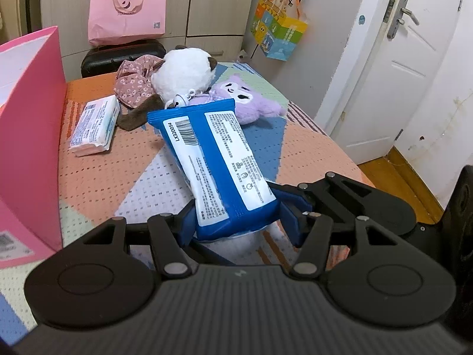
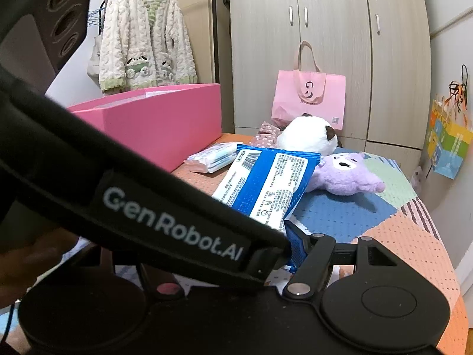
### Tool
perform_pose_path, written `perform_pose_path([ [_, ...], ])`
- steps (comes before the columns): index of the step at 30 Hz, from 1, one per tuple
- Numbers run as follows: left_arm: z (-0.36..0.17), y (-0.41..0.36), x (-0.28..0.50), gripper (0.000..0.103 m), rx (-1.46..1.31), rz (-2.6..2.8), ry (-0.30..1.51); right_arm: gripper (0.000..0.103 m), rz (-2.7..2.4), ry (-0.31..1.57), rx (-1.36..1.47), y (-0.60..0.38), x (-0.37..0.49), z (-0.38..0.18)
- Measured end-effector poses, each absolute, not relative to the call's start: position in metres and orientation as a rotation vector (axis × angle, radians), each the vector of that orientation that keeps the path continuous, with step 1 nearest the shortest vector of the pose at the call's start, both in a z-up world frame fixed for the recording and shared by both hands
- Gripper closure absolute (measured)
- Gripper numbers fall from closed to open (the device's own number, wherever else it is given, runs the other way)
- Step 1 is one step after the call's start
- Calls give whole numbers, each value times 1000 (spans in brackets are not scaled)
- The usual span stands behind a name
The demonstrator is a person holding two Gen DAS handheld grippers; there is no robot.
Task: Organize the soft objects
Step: 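Lift the blue wipes packet with the left tool and carry it over the pink box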
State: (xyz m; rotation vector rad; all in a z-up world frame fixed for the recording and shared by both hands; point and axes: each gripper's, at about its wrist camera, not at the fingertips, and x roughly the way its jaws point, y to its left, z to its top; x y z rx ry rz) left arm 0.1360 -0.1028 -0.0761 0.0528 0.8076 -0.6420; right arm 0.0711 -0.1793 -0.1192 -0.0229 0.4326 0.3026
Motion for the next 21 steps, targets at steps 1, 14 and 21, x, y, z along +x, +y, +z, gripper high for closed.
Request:
perform_pose_path([
  [1,-75,-102,134,46,51,-634,816,30,309,439,-17,-179,69,-118],
  [14,-58,-81,96,46,4,-660,813,30,335,470,-54,-167,45,-100],
  [21,-49,-62,73,46,2,-674,832,30,357,465,-145,-146,21,-91],
])
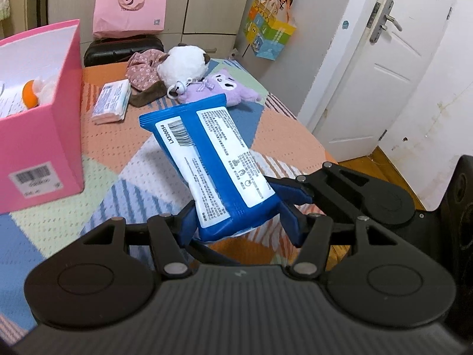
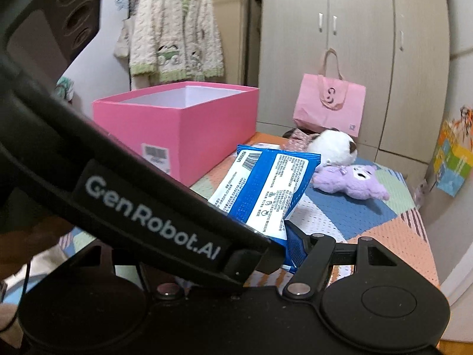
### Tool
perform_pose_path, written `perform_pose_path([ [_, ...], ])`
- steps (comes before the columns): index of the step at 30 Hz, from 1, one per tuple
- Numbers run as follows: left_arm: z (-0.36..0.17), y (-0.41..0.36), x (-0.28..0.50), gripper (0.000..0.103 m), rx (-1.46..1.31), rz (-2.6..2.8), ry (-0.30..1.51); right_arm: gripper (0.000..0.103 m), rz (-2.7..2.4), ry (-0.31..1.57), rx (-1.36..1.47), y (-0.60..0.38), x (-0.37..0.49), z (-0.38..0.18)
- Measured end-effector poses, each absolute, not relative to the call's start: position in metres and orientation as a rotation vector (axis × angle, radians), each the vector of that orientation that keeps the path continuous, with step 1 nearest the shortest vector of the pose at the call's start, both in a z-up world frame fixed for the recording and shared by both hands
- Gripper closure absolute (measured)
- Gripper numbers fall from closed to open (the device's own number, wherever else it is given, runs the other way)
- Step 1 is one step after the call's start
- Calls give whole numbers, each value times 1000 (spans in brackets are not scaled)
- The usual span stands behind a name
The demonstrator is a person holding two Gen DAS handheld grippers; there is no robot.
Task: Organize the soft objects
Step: 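Lift the blue wipes packet with the left tool and carry it over the pink box, then open the left tool to drop the wipes packet into the box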
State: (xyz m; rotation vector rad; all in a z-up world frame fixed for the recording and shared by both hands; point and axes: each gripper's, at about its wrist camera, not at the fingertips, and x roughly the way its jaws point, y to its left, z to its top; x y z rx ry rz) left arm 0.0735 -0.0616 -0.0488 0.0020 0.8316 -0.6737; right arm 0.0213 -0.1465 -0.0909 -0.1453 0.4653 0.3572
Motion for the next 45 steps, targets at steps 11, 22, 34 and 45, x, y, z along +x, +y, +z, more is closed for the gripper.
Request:
perform_pose_path([
  [11,-16,-15,40,46,26,-644,844,30,473,447,-205,-110,-9,-61],
  [22,18,35,40,46,42,-571,771,30,555,355,-244,-69,2,-35],
  [34,50,82,103,45,14,-470,674,28,649,279,-206,-39,77,-4],
  [45,46,111,199,45,-86,-395,732,29,772,389,-157,-19,183,1],
])
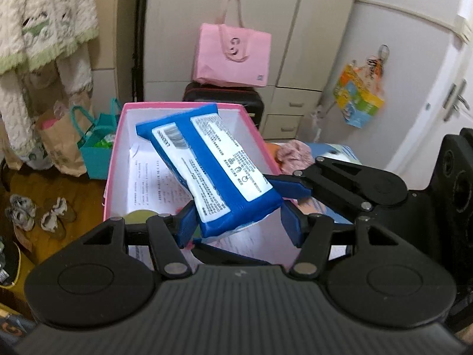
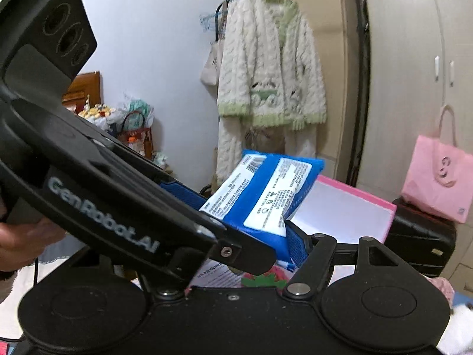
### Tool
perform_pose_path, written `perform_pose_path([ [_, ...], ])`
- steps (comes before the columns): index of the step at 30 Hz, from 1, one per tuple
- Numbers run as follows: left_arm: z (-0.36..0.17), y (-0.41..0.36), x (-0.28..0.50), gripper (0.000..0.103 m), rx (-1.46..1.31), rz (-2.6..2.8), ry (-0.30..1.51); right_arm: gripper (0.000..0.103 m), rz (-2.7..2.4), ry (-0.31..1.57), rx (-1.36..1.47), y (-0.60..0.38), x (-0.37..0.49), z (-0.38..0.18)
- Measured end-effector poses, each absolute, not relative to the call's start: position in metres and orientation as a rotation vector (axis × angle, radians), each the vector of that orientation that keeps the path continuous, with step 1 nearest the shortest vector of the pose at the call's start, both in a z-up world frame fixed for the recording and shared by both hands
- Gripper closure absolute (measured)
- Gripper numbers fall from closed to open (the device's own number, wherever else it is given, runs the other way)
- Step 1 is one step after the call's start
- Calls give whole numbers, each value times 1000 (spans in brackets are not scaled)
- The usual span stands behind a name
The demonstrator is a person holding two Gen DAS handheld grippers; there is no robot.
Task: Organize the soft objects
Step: 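Open the left tool to drop the wipes packet into the box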
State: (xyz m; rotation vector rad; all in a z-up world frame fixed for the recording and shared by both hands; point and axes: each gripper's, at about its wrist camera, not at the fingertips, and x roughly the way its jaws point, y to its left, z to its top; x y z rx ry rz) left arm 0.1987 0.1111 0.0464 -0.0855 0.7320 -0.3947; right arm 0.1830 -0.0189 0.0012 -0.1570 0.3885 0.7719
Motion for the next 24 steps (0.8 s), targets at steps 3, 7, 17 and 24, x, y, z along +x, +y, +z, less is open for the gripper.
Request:
perform_pose_path([
  [3,35,123,223,45,-148,-390,781,29,801,448,-147,-15,206,1],
  [7,17,136,250,45,-246,-419,847,27,815,504,-195,-6,228,-2],
  [17,-7,147,274,45,-289,-426,862,30,801,549,-275,10,251,-10],
  [24,-1,139,258,43,-122,-312,751,30,808,573,-285,8,250,-10],
])
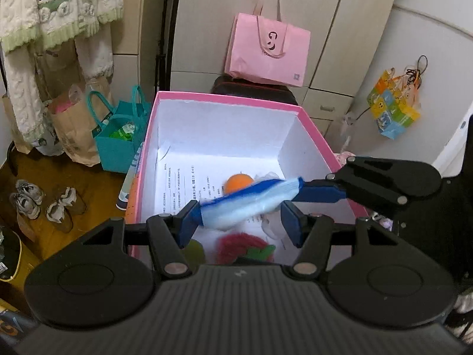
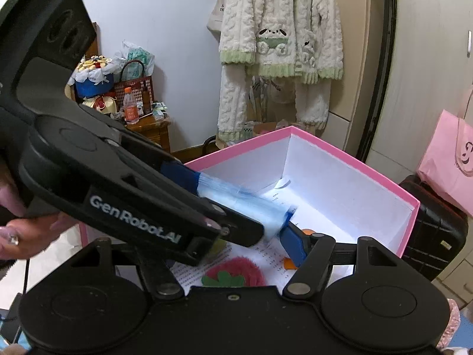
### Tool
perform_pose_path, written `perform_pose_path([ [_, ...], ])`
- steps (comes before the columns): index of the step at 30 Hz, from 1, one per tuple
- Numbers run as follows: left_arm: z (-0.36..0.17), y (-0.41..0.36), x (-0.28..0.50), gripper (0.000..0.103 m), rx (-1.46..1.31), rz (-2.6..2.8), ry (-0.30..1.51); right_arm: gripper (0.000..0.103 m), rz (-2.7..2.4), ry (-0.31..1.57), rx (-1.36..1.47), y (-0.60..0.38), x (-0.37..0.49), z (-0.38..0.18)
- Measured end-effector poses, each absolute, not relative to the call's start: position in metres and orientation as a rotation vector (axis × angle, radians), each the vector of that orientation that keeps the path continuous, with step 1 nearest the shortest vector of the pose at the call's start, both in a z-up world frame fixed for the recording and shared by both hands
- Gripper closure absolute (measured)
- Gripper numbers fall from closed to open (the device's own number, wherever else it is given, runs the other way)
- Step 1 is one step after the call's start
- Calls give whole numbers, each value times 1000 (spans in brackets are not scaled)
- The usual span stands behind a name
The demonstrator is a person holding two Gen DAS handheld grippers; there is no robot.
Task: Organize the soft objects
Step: 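Open the left tool to drop the wipes packet into the box, then move the open left tool back toward the purple plush toy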
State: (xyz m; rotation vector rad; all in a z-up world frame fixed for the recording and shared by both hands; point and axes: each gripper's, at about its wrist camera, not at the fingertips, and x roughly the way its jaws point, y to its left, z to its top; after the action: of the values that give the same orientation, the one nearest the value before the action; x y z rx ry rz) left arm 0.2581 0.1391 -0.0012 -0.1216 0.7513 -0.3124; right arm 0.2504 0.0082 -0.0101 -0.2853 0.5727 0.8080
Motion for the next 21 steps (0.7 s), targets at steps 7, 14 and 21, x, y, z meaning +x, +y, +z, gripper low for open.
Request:
perform_pose_path([
  [7,14,144,230,42,-107,-343,705,30,797,565,-291,2,236,-4],
  [14,33,137,201,39,-83,-387,697,30,768,553,-289,-11,216,9],
  [21,53,130,167,36,-66,-430,689,30,755,533,-281,-28,188,25],
])
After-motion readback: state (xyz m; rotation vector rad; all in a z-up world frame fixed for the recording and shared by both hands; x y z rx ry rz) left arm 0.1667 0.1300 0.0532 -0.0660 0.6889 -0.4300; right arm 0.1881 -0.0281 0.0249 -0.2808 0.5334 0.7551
